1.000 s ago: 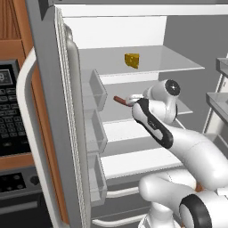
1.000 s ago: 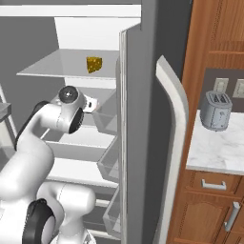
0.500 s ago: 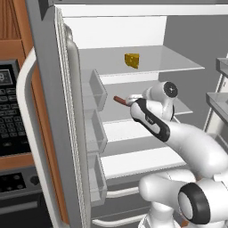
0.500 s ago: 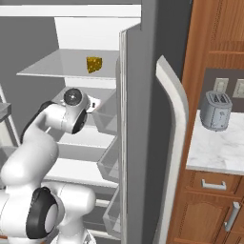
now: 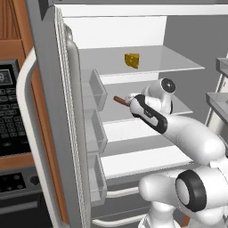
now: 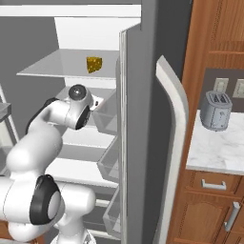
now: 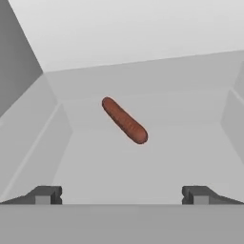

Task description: Retrieve the sausage and cheese from the fridge and place them on the cutting board on the counter.

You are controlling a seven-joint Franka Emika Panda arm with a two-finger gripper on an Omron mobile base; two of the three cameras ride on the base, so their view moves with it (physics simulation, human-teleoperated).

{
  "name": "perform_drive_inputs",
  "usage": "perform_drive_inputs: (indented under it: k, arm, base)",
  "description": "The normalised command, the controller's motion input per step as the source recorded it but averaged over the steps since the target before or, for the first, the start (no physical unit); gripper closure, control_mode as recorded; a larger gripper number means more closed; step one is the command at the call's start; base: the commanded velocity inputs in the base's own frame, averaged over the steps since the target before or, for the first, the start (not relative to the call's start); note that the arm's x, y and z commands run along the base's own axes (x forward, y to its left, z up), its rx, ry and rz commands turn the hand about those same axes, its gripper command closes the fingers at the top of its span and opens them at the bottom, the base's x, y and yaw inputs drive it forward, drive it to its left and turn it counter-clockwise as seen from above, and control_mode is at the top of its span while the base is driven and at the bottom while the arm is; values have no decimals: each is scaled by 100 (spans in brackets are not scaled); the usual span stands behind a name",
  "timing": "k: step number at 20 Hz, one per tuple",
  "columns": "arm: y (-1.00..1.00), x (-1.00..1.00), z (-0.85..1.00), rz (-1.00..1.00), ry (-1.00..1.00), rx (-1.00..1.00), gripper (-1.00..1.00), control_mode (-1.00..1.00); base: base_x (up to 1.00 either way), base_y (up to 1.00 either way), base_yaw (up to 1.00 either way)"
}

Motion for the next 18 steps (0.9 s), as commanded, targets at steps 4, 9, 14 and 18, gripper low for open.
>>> perform_drive_inputs:
  k: [4, 9, 14, 18]
  arm:
    - [0, 12, -18, 8, 0, 0, -100, -100]
    - [0, 13, -21, 13, -2, -2, -100, -100]
    - [1, 28, -7, 7, 0, -1, -100, -100]
    - [5, 33, -1, 1, 1, 0, -100, -100]
  base:
    - [0, 0, 0]
    - [0, 0, 0]
    - [0, 0, 0]
    - [0, 0, 0]
